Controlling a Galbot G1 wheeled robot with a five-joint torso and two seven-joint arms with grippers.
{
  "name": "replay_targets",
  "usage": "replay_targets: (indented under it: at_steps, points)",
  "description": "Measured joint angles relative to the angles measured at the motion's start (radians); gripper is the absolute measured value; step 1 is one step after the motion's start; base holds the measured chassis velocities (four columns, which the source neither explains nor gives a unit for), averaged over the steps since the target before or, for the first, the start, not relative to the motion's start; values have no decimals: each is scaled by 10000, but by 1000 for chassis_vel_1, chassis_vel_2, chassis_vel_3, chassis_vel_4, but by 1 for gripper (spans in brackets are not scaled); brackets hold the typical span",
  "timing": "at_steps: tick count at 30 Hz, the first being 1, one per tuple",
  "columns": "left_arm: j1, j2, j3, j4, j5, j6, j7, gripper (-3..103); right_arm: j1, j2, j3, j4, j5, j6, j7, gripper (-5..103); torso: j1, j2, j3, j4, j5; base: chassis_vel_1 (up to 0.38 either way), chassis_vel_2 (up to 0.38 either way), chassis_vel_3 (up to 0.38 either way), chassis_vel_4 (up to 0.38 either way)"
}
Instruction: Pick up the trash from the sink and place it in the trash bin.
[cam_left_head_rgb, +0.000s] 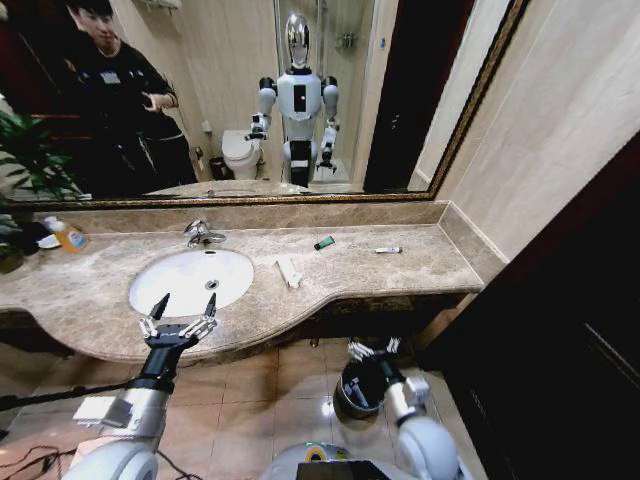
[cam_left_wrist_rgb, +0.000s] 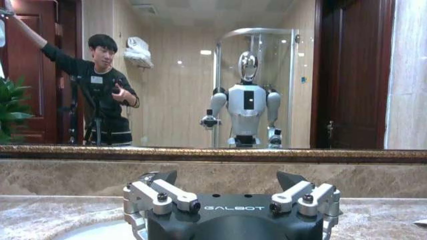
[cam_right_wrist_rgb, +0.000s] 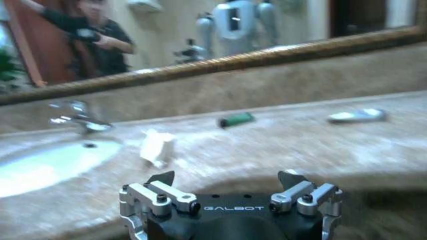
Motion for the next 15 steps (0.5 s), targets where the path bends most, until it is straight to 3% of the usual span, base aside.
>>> replay_targets:
  at_steps: [5, 10, 15]
  points:
    - [0, 0, 0, 0, 0, 0, 0, 100, 774, -55, -260, -151, 8, -211, -717, 100, 0, 0, 0, 0, -1, 0, 0, 0, 0]
    - [0, 1, 0, 0, 0, 0, 0, 100, 2161, -92, -431, -1102, 173, -86, -2200, 100, 0, 0, 1, 0, 0, 0, 0, 0, 0]
    - [0, 0, 0, 0, 0, 0, 0, 100, 3201, -117, -522, -1841, 454, -176, -2842, 100, 1, 0, 1, 0, -1, 0, 0, 0, 0]
